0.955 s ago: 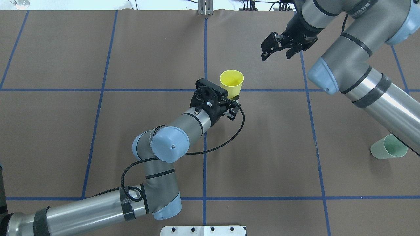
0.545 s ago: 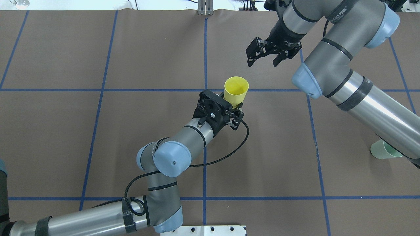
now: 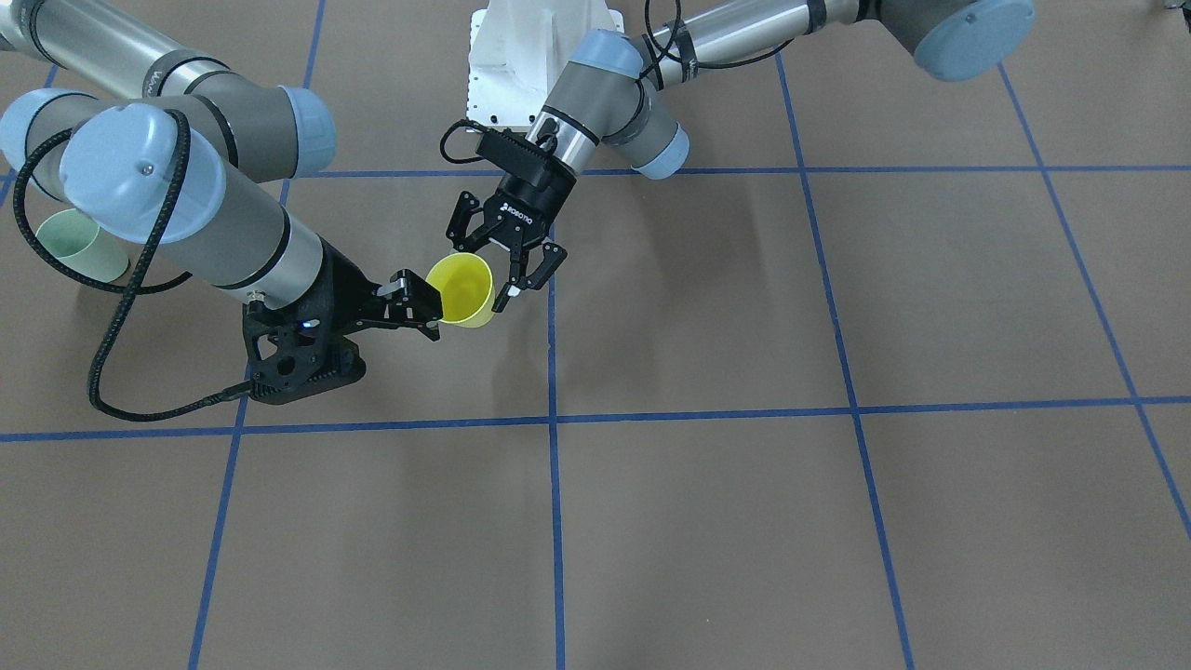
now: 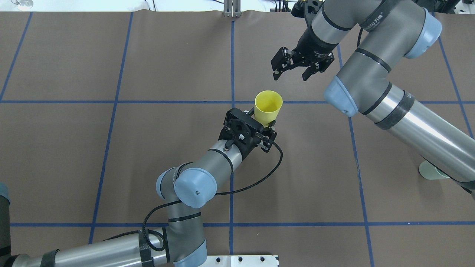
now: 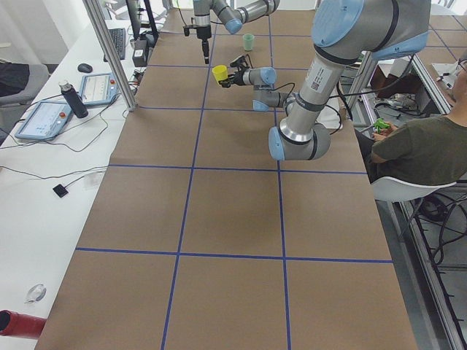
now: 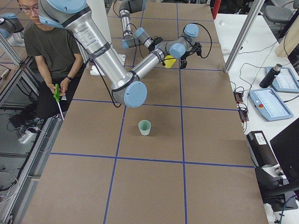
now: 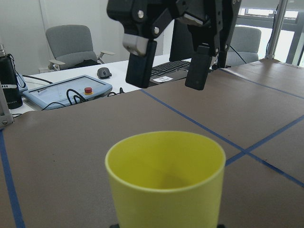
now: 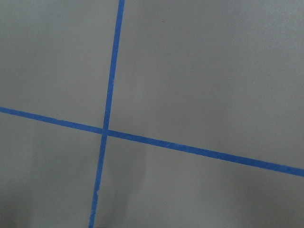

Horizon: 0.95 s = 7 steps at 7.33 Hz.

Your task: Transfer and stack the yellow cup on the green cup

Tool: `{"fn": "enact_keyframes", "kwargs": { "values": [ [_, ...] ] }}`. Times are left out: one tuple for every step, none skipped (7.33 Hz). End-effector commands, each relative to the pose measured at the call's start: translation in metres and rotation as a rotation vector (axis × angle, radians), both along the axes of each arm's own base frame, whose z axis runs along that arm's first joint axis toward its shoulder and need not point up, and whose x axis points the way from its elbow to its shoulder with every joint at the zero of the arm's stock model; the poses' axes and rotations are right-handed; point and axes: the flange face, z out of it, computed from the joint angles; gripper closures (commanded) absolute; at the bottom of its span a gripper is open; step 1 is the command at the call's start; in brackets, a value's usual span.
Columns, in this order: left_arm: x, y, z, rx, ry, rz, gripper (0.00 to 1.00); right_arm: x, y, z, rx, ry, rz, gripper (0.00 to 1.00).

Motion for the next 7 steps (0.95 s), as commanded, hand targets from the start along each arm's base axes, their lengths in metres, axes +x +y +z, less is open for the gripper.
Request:
{"fn": "enact_keyframes", "kwargs": {
  "values": [
    [0.0, 0.0, -0.001, 0.0, 0.002, 0.0, 0.49, -0.017, 0.014, -0.001, -0.016, -0.007, -0.03, 0.05],
    [0.0, -0.001, -0.001, 0.001, 0.0, -0.002, 0.49, -0.019, 0.017, -0.002, -0.018, -0.009, -0.034, 0.05],
    [0.0, -0.001, -0.002, 0.0, 0.002, -0.002, 0.49, -0.02, 0.019, 0.001, -0.031, -0.008, -0.038, 0.05],
    [0.0, -0.001, -0.002, 0.0, 0.002, -0.002, 0.49, -0.018, 0.023, 0.0, -0.033, -0.018, -0.048, 0.07],
    [0.0, -0.001, -0.002, 0.001, 0.0, -0.002, 0.49, -0.017, 0.026, 0.004, -0.044, -0.019, -0.049, 0.11],
    [0.0, -0.001, -0.002, 0.001, 0.0, -0.002, 0.49, -0.014, 0.031, 0.008, -0.043, -0.02, -0.051, 0.22],
    [0.0, -0.001, -0.003, 0.001, 0.003, -0.002, 0.49, -0.015, 0.033, 0.008, -0.043, -0.02, -0.054, 0.33]
  ]
}}
